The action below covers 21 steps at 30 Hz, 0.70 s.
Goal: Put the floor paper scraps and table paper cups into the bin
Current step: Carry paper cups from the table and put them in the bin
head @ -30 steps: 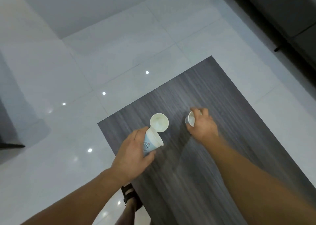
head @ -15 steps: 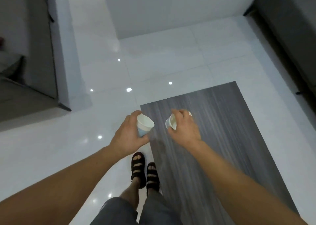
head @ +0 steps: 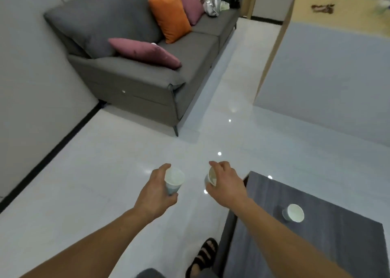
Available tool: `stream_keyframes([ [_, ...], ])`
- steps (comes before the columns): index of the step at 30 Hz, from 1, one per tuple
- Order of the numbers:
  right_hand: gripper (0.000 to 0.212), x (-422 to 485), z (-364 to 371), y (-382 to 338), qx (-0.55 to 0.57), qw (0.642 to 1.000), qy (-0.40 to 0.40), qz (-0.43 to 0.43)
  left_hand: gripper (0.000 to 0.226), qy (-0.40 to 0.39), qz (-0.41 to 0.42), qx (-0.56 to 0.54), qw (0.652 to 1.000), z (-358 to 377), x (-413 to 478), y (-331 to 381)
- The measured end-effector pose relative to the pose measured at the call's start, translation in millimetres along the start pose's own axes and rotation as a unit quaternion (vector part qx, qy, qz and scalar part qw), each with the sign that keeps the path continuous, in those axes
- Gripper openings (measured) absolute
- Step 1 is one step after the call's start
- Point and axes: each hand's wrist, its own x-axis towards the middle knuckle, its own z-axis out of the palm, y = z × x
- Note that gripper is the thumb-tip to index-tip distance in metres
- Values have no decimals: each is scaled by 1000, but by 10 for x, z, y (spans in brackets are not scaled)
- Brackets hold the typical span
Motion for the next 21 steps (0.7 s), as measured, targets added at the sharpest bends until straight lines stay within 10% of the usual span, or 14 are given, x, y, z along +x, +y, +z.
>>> stream_keyframes([
  [10,69,-478,977,-2561,-101,965,-77,-230,94,208,-147,-63,965,-1441,-1648,-1669],
  [21,69,-1865,2594,-5086,-164,851,-195,-460,92,388,-332,-124,851,-2396,-4202,-3548],
])
